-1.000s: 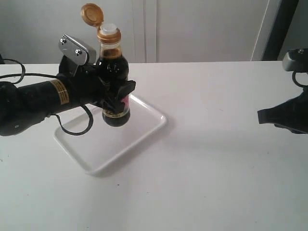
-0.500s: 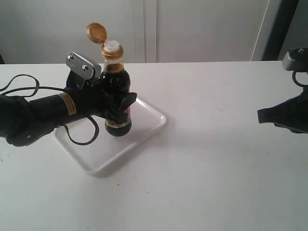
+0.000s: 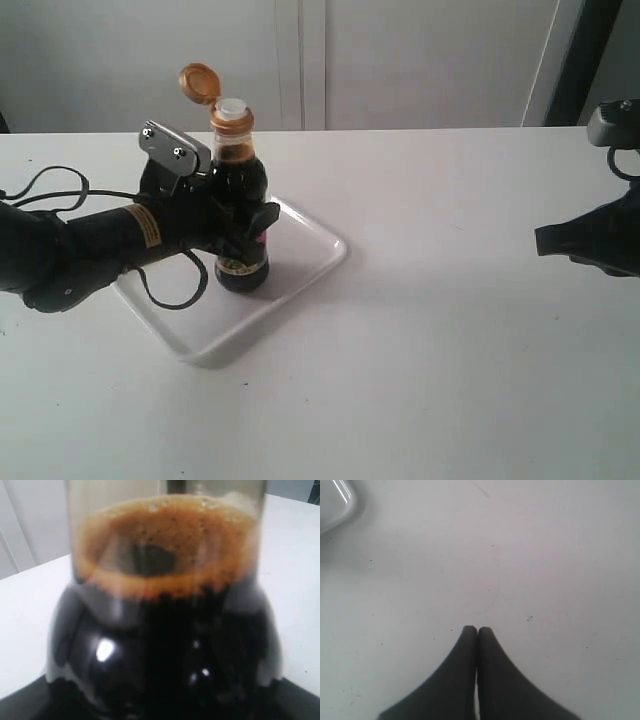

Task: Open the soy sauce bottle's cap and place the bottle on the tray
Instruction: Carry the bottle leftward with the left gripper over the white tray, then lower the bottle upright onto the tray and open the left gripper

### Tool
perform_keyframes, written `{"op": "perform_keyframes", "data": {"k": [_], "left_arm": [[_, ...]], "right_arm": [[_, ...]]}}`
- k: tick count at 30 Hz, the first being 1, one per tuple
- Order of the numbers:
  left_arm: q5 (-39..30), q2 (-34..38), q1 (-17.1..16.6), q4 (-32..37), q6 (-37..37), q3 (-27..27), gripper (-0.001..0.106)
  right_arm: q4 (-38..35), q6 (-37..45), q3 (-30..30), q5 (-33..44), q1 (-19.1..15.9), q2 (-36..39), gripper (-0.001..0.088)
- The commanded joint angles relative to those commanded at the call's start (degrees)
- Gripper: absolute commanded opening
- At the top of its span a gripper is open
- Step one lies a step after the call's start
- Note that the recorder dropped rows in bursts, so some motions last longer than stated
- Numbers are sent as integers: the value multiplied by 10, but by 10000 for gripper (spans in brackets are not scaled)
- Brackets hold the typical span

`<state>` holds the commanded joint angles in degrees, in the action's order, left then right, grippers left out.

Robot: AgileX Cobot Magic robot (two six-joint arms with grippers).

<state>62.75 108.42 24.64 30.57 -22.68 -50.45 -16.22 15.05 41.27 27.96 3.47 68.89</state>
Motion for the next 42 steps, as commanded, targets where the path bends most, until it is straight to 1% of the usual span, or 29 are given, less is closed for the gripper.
{"op": "perform_keyframes", "data": {"k": [6,7,8,9,10,12,14,17,19,21,29,35,39,42], "left_arm": [[0,2,0,0,-7,18,0],[0,2,0,-1,-7,21,4],[0,2,0,-1,-7,23,32],[1,2,0,-1,-7,25,83],[1,2,0,2,-4,26,156],[1,2,0,2,-4,27,332],[1,2,0,-1,-4,27,572],[1,2,0,-6,-4,27,872],[1,2,0,-6,-4,27,987],[3,0,0,-1,-4,28,1055],[-15,-31,0,1,-6,31,1051],[-73,-74,0,-1,-6,31,1051],[-73,-98,0,-3,-6,31,1051],[-75,-115,0,-19,-6,31,1051]], "right_arm": [[0,1,0,0,0,0,0],[0,1,0,0,0,0,0],[0,1,0,-1,0,0,0],[0,1,0,-1,0,0,0],[0,1,0,-1,0,0,0],[-1,1,0,-1,0,0,0],[-1,1,0,-1,0,0,0],[-1,1,0,-1,0,0,0],[-1,1,0,-1,0,0,0],[-2,1,0,-1,0,0,0],[-3,1,0,0,0,0,0],[-5,1,0,-1,0,0,0],[-7,1,0,-1,0,0,0],[-9,1,0,-1,0,0,0]]}}
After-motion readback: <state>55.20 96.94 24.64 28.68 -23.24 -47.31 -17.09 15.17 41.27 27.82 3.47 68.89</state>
